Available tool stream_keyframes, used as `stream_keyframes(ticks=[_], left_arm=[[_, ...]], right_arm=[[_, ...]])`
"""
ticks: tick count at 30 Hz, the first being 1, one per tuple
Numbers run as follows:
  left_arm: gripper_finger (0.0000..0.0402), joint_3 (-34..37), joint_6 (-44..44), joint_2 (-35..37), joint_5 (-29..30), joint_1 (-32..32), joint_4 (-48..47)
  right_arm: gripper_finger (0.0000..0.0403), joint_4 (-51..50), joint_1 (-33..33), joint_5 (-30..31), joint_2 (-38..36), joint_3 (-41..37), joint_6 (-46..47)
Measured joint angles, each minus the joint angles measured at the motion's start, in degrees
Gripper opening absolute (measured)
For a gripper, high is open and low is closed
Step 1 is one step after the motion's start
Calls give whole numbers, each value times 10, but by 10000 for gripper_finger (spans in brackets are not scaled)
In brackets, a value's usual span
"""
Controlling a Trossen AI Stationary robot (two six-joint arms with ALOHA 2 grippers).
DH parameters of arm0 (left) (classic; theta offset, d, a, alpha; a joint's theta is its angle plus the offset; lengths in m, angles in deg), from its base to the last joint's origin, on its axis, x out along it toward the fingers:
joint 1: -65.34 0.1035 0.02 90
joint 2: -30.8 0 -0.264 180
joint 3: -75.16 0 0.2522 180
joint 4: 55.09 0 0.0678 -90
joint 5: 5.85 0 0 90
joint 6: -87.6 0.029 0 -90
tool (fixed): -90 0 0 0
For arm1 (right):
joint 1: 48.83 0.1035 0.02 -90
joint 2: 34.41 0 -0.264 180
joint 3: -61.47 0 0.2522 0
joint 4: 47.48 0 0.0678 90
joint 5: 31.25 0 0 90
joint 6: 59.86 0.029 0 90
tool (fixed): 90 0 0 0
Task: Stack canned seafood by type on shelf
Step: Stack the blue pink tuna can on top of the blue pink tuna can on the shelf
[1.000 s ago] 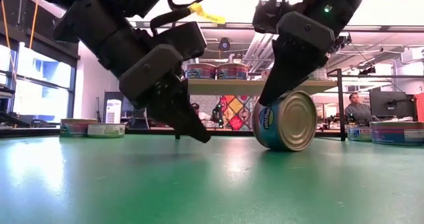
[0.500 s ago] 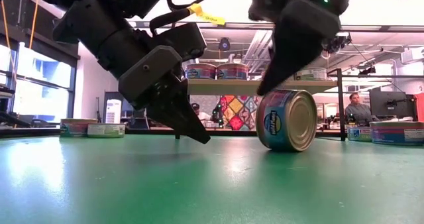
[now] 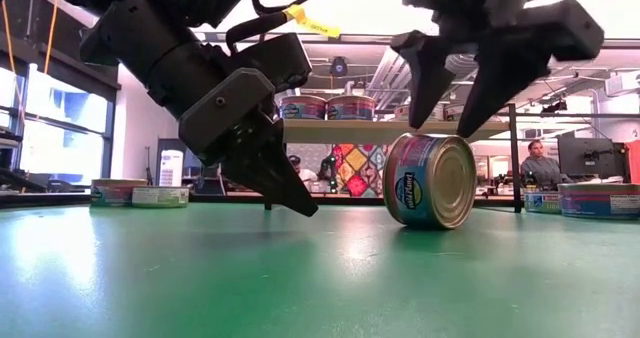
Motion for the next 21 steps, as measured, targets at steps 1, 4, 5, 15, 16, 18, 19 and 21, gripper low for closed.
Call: stream_keyframes(ticks=[1, 4, 5, 15, 16, 18, 19, 21], left_arm=[[0, 0, 0, 0, 0, 0, 0], [0, 0, 4, 0, 0, 0, 2], [0, 0, 4, 0, 0, 0, 3], [0, 0, 4, 0, 0, 0, 2], [0, 0, 4, 0, 0, 0, -1], [0, 0, 4, 1, -2, -2, -19], [0, -1, 3, 4, -4, -5, -37], [0, 0, -7, 12, -2, -15, -76]], right_arm=[[275, 1, -4, -4, 3, 0, -10], [275, 10, -16, -18, 13, 0, -23], [275, 14, -20, -25, 18, 0, -24], [244, 51, -37, -74, 51, -1, -30], [231, 52, -37, -74, 51, 0, -21], [197, 49, -35, -74, 51, 1, 1], [181, 47, -35, -73, 50, 3, 15], [180, 45, -31, -69, 50, 13, 29]])
